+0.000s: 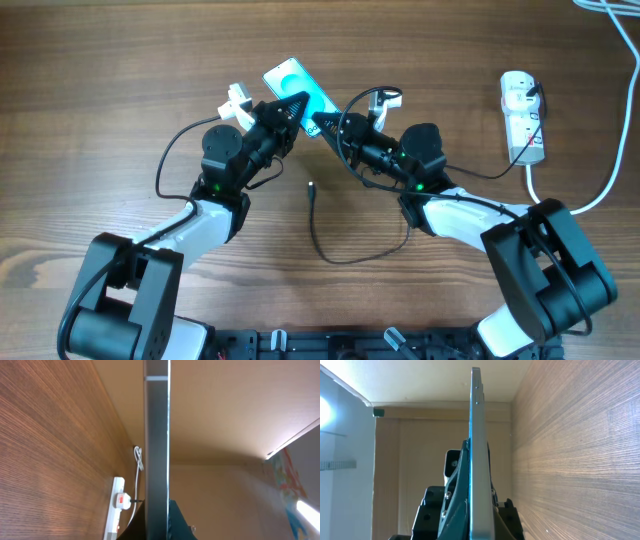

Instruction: Plug charger to phone and switch on socket

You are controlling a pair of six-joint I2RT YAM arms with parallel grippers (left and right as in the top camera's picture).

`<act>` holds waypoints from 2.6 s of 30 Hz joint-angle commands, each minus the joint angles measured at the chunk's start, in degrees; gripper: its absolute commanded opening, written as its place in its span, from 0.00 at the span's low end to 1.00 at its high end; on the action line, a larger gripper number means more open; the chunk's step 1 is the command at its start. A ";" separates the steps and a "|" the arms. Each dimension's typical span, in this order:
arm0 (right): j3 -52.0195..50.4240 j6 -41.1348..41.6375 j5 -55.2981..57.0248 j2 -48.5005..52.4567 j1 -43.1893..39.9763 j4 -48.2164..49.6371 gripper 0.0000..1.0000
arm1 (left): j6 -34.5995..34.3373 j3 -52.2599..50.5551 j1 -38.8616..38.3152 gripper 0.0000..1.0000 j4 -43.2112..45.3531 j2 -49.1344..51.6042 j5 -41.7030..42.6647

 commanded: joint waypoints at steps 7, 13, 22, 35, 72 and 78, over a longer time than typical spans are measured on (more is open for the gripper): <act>0.04 -3.48 -5.22 -0.83 0.20 -0.81 0.92 | 2.19 0.76 0.46 0.04 -0.70 -0.37 1.36; 0.02 -8.63 -9.81 -4.55 -4.07 -3.69 1.00 | 3.78 0.76 5.57 0.04 -5.73 -0.37 8.63; 0.04 -27.19 -6.19 -17.38 -6.67 -32.57 1.00 | 9.11 0.76 14.84 0.04 -6.82 -0.37 25.42; 0.04 -43.43 8.07 -33.07 -3.52 -61.83 1.00 | 5.99 0.76 18.56 0.04 -11.78 -0.37 33.75; 0.02 -56.70 23.21 -32.98 2.91 -78.03 0.94 | -8.94 21.42 7.41 0.04 -24.59 12.94 33.03; 0.02 -57.09 30.12 -32.46 9.03 -75.91 0.94 | -8.85 22.60 9.68 0.04 -24.59 12.96 33.77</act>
